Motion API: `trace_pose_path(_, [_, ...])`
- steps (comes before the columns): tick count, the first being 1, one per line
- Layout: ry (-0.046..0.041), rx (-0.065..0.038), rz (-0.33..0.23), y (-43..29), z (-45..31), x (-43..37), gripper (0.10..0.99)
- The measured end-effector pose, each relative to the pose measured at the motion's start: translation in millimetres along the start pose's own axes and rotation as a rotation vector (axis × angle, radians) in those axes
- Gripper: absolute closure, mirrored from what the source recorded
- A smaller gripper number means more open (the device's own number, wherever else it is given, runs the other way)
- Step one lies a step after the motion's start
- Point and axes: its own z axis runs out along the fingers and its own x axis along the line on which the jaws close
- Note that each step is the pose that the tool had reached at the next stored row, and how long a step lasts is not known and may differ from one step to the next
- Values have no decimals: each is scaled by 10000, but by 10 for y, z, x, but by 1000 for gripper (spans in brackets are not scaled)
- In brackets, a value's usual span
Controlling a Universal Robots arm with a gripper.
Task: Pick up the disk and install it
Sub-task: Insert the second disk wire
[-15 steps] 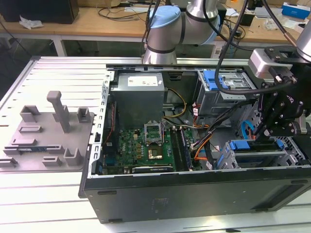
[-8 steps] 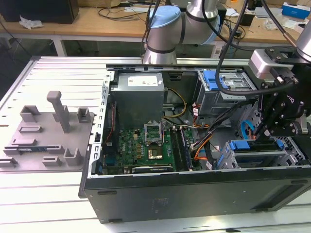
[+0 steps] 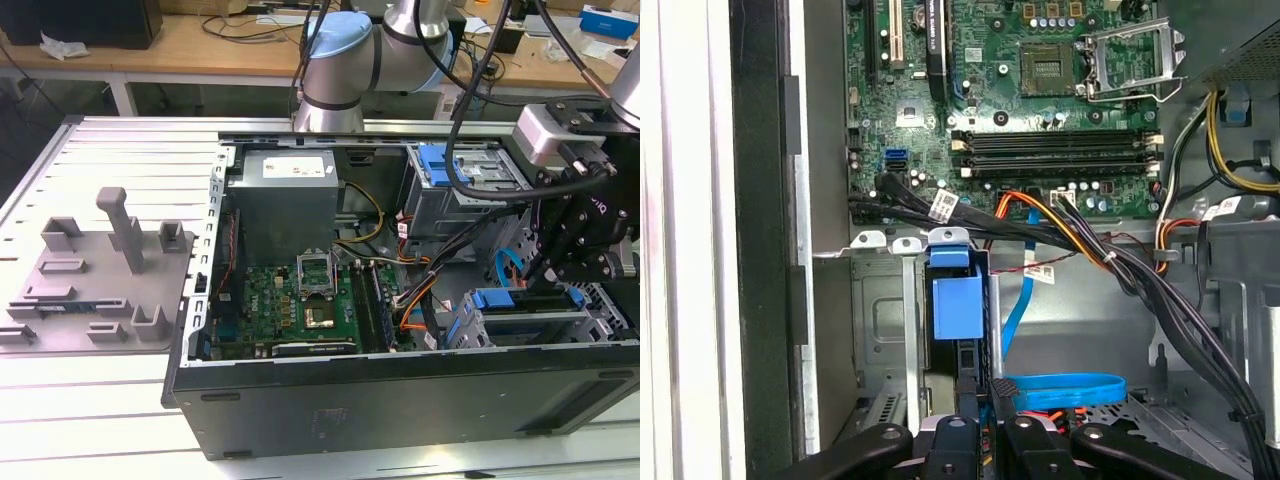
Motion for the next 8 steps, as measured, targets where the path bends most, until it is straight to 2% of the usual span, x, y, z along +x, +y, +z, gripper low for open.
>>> trace_pose_path(8, [5, 0, 0, 0, 12, 0, 925])
